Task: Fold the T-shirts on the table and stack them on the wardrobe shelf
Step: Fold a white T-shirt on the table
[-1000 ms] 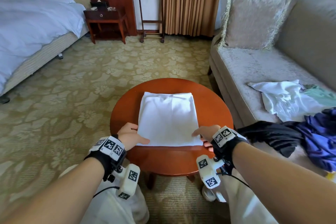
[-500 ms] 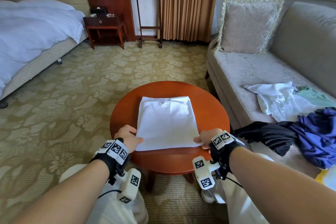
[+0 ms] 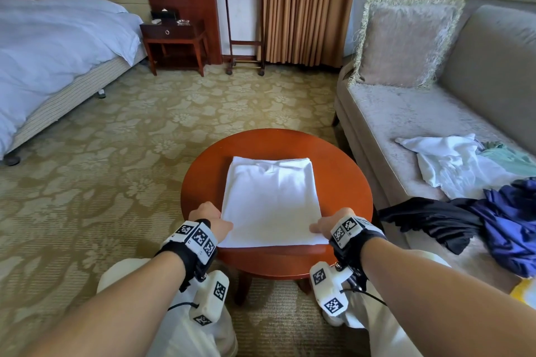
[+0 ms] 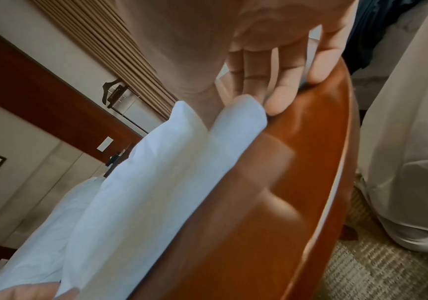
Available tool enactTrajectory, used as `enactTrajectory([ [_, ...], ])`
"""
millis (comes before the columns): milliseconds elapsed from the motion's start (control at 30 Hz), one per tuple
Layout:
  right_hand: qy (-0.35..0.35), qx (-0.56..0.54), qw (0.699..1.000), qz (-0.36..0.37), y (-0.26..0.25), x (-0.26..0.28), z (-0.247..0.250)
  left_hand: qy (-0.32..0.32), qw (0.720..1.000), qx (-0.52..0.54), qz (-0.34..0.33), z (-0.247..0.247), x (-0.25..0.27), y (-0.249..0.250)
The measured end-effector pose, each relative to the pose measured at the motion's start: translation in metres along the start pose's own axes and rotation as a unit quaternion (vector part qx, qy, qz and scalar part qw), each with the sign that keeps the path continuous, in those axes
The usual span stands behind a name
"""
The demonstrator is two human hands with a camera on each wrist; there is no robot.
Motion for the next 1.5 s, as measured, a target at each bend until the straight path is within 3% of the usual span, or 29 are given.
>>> enactTrajectory([
  [100,0.005,0.011,1.000,-0.004,-0.001,-0.002,-0.002,-0.016,1.000,-0.009,0.019,-0.002,0.000,-0.002],
  [200,0.060,0.063,0.996,-0.010,-0.019,0.004,0.005,-0.006,1.000,-0.011,0.023,0.004,-0.004,0.005],
  [333,0.115,0.169,0.974,0.096,-0.060,-0.005,0.006,0.064,0.993,-0.043,-0.084,0.019,-0.015,0.038],
  [467,0.039,0.259,0.932,0.251,-0.101,-0.012,-0.022,0.041,0.973,-0.075,-0.215,0.015,-0.027,0.085],
  [600,-0.054,0.351,0.892,0.279,-0.113,-0.032,-0.055,-0.046,0.942,-0.149,-0.298,-0.012,-0.041,0.115],
  [667,-0.079,0.367,0.885,0.276,-0.117,-0.042,-0.066,-0.085,0.927,-0.194,-0.308,-0.026,-0.049,0.120],
  [900,-0.129,0.345,0.895,0.252,-0.113,-0.055,-0.078,-0.163,0.910,-0.271,-0.269,-0.045,-0.069,0.099],
  [1067,-0.107,0.322,0.918,0.207,-0.112,-0.059,-0.064,-0.148,0.946,-0.166,-0.234,-0.036,-0.066,0.103],
  [1133,-0.065,0.307,0.934,0.172,-0.103,-0.057,-0.044,-0.115,0.977,-0.043,-0.177,-0.022,-0.064,0.093],
  [1200,-0.022,0.274,0.954,0.119,-0.091,-0.050,-0.022,-0.077,0.990,0.036,-0.113,-0.007,-0.060,0.077],
  [1333,0.013,0.214,0.977,0.013,-0.060,-0.025,0.001,-0.039,0.999,-0.006,-0.033,0.011,-0.039,0.050],
  [1500,-0.008,0.215,0.977,0.007,-0.037,0.015,0.000,-0.090,0.995,-0.003,0.046,0.000,0.002,0.013],
])
Point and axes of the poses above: each hand's wrist, its own x-axis away from the middle knuckle, its own z-axis out of the back of the hand, y = z × x, the point moved 8 cm from there along -x, towards the middle knuckle, and after that the axes turned 7 degrees about y, right-handed, at the moved point
